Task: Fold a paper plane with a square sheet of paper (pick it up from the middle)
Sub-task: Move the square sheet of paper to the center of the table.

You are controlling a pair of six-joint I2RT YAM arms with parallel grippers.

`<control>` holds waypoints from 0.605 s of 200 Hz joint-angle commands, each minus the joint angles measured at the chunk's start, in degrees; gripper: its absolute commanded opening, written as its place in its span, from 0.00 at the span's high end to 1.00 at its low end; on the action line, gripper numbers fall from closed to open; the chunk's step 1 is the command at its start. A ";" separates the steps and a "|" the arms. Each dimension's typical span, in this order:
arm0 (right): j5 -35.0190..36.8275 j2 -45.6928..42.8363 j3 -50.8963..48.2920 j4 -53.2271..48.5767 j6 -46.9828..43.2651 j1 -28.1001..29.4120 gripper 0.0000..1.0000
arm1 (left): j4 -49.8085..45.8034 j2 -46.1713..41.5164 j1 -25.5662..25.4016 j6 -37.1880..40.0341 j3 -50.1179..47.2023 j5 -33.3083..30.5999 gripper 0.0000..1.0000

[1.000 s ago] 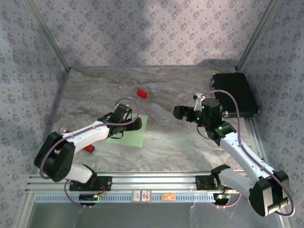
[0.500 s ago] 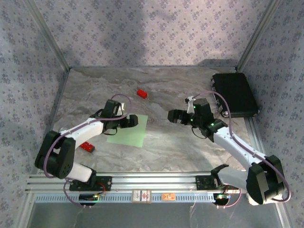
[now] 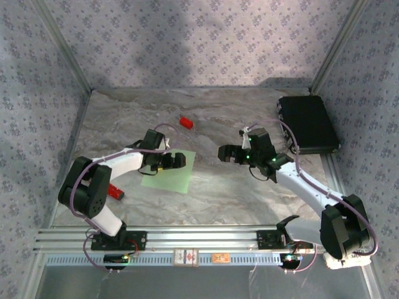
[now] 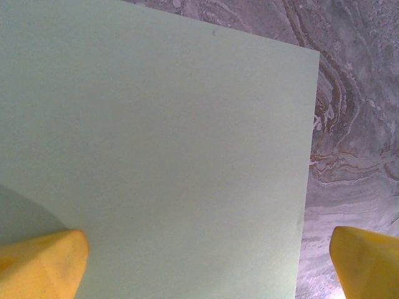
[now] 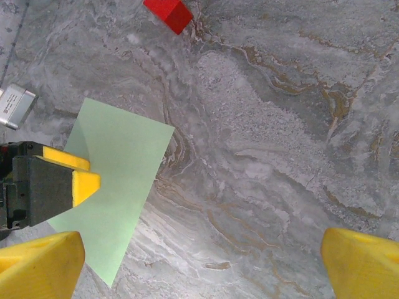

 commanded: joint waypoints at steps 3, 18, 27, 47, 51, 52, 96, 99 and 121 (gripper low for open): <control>1.32 0.19 0.74 -1.59 -1.12 0.52 0.01 | -2.55 2.56 -2.35 -2.61 -0.39 0.68 0.00; 1.95 -0.15 0.18 -1.60 -1.19 0.47 0.01 | -0.42 3.01 -4.83 -5.33 -1.33 -0.01 0.00; 2.67 -0.43 -0.07 -1.67 -1.20 0.50 0.01 | 1.20 3.58 -6.33 -7.58 -1.75 -0.39 0.00; 6.14 -2.07 -0.84 -2.46 -1.20 0.51 0.01 | 3.81 5.02 -9.99 -13.69 -1.85 -2.10 0.00; 6.94 -2.59 -1.05 -2.72 -1.20 0.49 0.01 | 4.21 5.33 -10.72 -14.90 -1.84 -2.69 0.00; 7.18 -2.71 -1.09 -2.81 -1.20 0.46 0.01 | 4.30 5.38 -10.94 -15.25 -1.84 -2.78 0.00; 12.57 -8.52 -4.08 -3.79 0.58 -0.40 0.01 | 7.59 6.18 -17.30 -24.25 -0.50 -7.99 0.00; 12.75 -8.79 -4.24 -3.93 0.70 -0.51 0.01 | 7.11 6.06 -17.63 -24.25 -0.20 -8.52 0.00; 13.17 -10.62 -5.31 -4.19 0.97 -0.98 0.01 | 2.34 4.64 -18.53 -22.64 2.90 -11.53 0.00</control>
